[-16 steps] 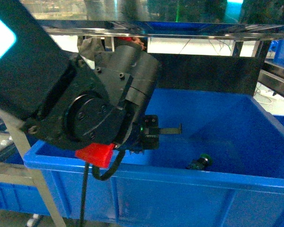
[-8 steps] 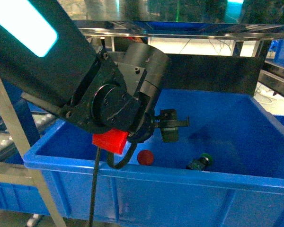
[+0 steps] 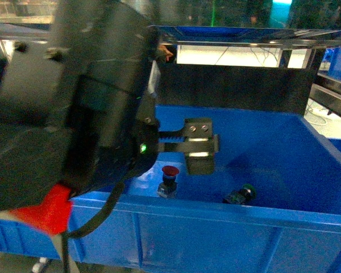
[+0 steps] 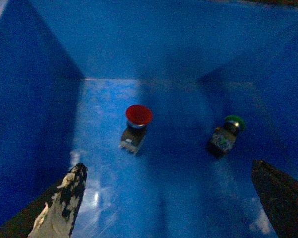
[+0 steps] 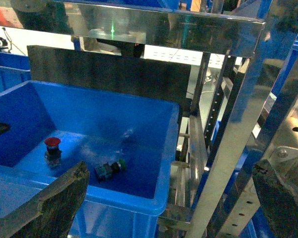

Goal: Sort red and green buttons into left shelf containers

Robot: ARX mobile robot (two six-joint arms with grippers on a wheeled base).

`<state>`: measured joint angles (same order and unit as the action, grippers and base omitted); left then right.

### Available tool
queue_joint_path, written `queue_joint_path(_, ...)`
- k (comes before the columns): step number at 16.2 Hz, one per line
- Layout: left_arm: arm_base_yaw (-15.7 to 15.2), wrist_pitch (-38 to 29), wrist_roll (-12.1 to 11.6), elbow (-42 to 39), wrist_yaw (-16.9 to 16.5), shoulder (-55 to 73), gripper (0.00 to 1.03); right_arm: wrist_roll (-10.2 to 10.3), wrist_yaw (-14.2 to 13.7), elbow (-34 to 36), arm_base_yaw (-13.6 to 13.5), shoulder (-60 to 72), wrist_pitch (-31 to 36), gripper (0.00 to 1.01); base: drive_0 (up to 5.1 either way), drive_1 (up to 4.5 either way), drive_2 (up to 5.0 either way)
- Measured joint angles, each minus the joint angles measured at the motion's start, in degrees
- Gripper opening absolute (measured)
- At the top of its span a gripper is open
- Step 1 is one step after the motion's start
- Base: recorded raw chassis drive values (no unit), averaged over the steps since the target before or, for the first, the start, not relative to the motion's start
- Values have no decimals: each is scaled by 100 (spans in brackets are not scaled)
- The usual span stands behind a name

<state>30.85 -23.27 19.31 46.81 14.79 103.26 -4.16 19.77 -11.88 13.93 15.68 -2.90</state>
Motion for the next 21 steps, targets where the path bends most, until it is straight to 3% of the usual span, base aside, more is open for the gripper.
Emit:
queue_joint_path(3, -216, -267, -214, -1307, 157, -1231, 98, 0, 0, 0, 0, 0, 0, 98, 0, 0, 0)
queue_joint_path(6, -424, 2, -422, -2203, 503, -3206, 98, 0, 0, 0, 0, 0, 0, 98, 0, 0, 0)
queue_joint_path(7, -428, 297, -439, -2455, 802, -3974, 98, 0, 0, 0, 0, 0, 0, 98, 0, 0, 0)
queue_joint_path(9, -358, 1414, -389, -2804, 1458, -5508, 98, 0, 0, 0, 0, 0, 0, 98, 0, 0, 0)
queue_joint_path(10, -334, 2083, -358, -2846, 1628, -6325, 98, 0, 0, 0, 0, 0, 0, 98, 0, 0, 0)
queue_joint_path(11, -374, 2411, -297, -2857, 1615, -6977, 98, 0, 0, 0, 0, 0, 0, 98, 0, 0, 0)
queue_joint_path(13, -407, 2402, -262, -2844, 1650, -7158, 98, 0, 2, 0, 0, -2, 4, 98, 0, 0, 0)
queue_joint_path(14, -459, 1801, -428, -3034, 1462, -7136, 94, 63, -219, 79, -46, -127, 190, 94, 0, 0, 0)
queue_joint_path(15, -750, 964, -931, -3528, 907, -7429, 82, 201, -706, 317, -236, -680, 175, 81, 0, 0, 0)
queue_joint_path(16, -1034, 745, -1305, -3788, 640, -7691, 71, 254, -918, 431, -398, -953, 179, 70, 0, 0, 0)
queue_joint_path(17, -1346, 754, -1593, -3842, 313, -7962, 56, 297, -1403, 470, -734, -986, 188, 55, 0, 0, 0)
queue_joint_path(19, -1574, 831, -1716, -3928, 74, -8146, 44, 317, -1821, 573, -1259, -1069, 177, 44, 0, 0, 0)
queue_joint_path(20, -1775, 949, -1792, -4070, -160, -8286, 31, 317, -1860, 662, -1425, -1106, 197, 30, 0, 0, 0)
queue_joint_path(21, -1886, 992, -1821, -4138, -243, -8387, 22, 326, -1971, 704, -1410, -1134, 199, 20, 0, 0, 0)
